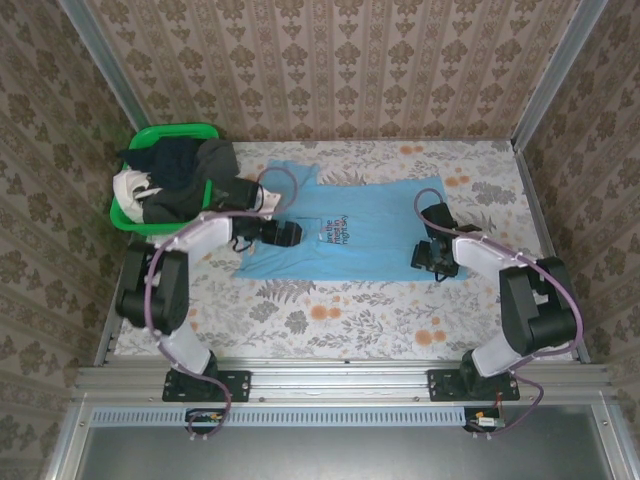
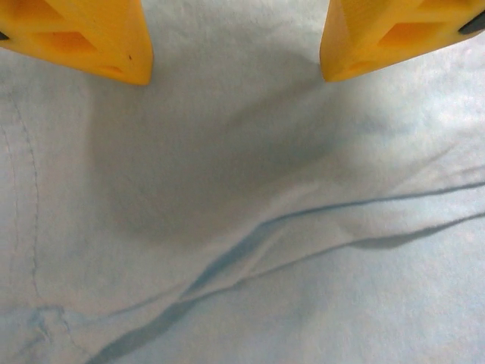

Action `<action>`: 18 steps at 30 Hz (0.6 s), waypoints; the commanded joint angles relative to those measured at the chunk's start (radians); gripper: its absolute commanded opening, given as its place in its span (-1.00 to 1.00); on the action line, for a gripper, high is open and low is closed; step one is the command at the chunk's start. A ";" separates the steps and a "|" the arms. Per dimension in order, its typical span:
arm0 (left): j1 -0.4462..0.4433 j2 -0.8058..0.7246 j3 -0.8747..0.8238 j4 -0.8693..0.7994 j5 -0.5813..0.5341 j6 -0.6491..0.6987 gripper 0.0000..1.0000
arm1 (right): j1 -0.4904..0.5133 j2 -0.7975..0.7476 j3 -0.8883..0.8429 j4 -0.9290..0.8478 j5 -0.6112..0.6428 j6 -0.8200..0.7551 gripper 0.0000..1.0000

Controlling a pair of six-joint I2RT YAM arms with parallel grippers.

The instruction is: Fold and stack the t-shirts

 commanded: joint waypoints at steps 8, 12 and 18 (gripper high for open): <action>0.012 -0.168 -0.392 0.149 -0.171 -0.313 1.00 | 0.010 0.014 -0.016 0.093 -0.054 0.088 0.25; 0.052 -0.157 -0.388 0.076 -0.264 -0.382 1.00 | -0.007 0.023 -0.067 0.133 -0.066 0.140 0.27; 0.058 -0.196 -0.405 0.054 -0.235 -0.423 1.00 | -0.058 -0.024 -0.116 0.101 -0.110 0.169 0.26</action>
